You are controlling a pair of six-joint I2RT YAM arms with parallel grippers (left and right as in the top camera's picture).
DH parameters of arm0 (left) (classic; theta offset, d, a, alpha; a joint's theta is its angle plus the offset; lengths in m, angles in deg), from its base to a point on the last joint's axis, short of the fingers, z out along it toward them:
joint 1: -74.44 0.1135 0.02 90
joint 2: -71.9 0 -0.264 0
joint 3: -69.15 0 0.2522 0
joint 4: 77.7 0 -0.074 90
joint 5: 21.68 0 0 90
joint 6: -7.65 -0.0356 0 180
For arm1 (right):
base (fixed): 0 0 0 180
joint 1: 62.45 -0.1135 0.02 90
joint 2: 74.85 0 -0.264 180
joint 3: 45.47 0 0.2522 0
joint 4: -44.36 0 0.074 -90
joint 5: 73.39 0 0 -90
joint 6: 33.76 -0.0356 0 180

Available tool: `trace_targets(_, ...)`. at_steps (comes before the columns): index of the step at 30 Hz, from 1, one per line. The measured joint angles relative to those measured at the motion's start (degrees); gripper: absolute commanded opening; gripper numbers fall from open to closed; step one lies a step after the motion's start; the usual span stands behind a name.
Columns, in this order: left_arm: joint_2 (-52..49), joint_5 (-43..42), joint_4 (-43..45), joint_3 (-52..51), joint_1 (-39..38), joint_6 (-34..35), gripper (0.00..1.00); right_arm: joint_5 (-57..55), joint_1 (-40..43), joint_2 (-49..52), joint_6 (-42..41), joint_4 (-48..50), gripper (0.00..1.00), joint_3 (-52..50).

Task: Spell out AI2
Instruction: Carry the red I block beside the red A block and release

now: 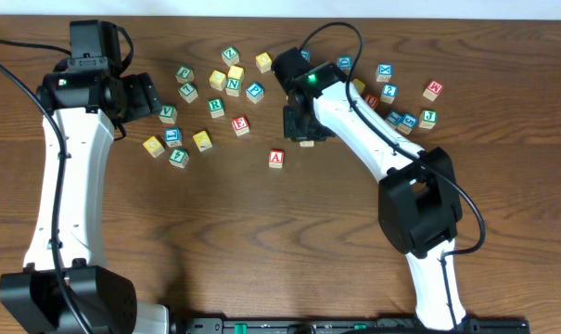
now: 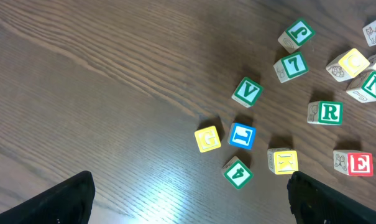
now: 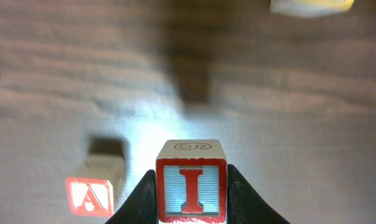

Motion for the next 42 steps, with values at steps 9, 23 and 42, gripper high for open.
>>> trace_targets(9, 0.0, 0.0, 0.0, 0.0, 0.0, 0.0, 0.98, 0.3, -4.0, 0.0, 0.1, 3.1, 0.24, -3.4)
trace_targets(23, 0.0, 0.0, 0.0, 0.0, 0.0, 0.0, 0.98, 0.2, -5.2, 0.0, 0.1, 6.4, 0.27, -6.8)
trace_targets(42, 0.0, 0.0, 0.0, 0.0, 0.0, 0.0, 0.98, -2.8, -3.8, 0.0, -0.1, 12.7, 0.29, -8.2)
